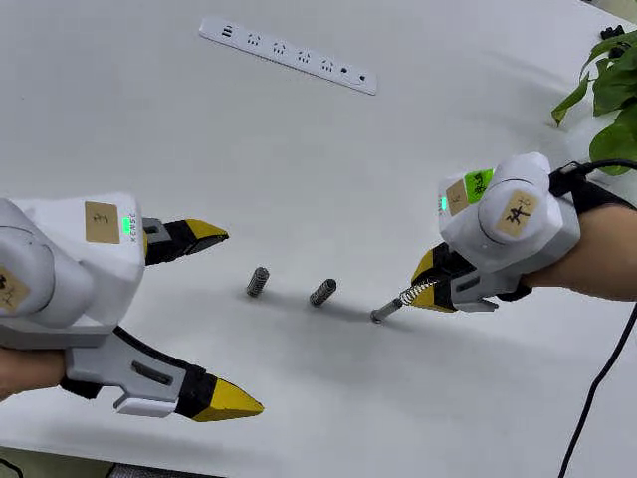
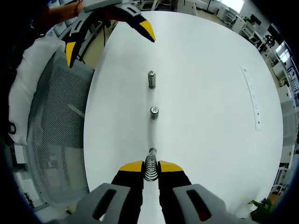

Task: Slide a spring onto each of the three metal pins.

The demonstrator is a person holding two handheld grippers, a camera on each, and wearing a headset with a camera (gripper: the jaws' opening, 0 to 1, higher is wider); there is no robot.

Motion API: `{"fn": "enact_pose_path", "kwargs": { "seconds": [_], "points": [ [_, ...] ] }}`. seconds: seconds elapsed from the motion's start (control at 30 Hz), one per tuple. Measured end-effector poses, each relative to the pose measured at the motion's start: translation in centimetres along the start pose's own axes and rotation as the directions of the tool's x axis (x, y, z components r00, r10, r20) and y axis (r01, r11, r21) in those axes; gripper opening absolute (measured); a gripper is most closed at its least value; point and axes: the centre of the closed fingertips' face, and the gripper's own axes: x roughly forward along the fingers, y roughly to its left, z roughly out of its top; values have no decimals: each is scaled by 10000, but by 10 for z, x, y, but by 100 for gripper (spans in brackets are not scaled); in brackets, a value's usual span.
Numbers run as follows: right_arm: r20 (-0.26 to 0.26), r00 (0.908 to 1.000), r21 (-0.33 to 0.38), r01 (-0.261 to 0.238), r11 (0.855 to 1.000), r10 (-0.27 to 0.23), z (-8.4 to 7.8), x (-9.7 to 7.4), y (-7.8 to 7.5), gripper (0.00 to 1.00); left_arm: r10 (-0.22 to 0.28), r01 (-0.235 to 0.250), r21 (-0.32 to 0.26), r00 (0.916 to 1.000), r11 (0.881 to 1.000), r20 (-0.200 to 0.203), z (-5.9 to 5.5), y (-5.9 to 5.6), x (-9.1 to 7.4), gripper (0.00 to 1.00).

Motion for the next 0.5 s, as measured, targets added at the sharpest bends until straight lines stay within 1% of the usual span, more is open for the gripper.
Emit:
{"fn": "enact_pose_path", "kwargs": {
  "seconds": [0.13, 0.27, 0.5],
  "points": [
    [-58, 10000, 0, -49, 10000, 49, -1, 5, -1, 12, 54, -53, -57, 9999, 10000, 85, 2, 1, -1, 100],
    [-191, 9998, -125, -22, 9999, 20, -1, 5, -2, 12, 65, -64, -103, 9999, 9999, 92, 1, 2, -1, 100],
    [-193, 9997, -123, -118, 9999, 116, 1, 7, -2, 12, 74, -72, -151, 9999, 9999, 138, 2, 2, -1, 100]
  ]
}}
